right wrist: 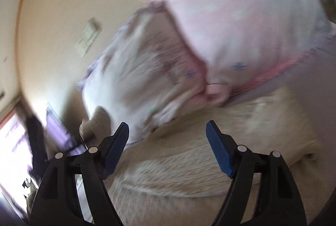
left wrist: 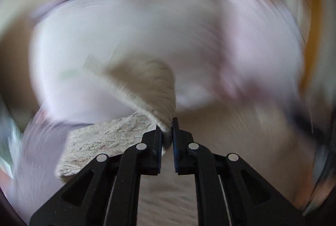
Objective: Fold small clothes
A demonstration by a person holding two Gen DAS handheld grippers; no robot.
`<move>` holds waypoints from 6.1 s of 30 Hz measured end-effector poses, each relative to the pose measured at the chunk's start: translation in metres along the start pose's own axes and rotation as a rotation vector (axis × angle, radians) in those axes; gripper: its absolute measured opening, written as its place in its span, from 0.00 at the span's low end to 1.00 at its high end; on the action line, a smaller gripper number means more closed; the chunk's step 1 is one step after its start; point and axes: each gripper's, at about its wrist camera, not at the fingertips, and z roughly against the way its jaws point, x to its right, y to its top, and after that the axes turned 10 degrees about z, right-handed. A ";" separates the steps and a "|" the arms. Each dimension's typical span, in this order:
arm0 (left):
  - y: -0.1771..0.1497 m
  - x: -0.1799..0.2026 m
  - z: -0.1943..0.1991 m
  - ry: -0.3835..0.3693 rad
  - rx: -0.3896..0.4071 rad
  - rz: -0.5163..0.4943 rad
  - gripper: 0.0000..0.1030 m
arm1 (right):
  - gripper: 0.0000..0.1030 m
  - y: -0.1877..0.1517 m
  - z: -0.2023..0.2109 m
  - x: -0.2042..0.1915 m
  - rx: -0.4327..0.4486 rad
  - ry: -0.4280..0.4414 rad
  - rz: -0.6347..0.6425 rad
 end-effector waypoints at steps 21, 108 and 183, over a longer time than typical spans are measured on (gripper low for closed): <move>-0.159 -0.058 0.084 0.240 -0.187 0.027 0.48 | 0.19 -0.031 -0.021 0.015 -0.482 -0.395 0.194; -0.021 -0.203 -0.043 -0.136 -0.082 0.791 0.19 | 0.86 0.058 -0.059 0.105 -0.170 -0.076 -0.237; -0.057 0.071 0.027 -0.481 -0.220 0.141 0.63 | 0.19 0.085 0.023 0.086 -0.223 -0.084 0.088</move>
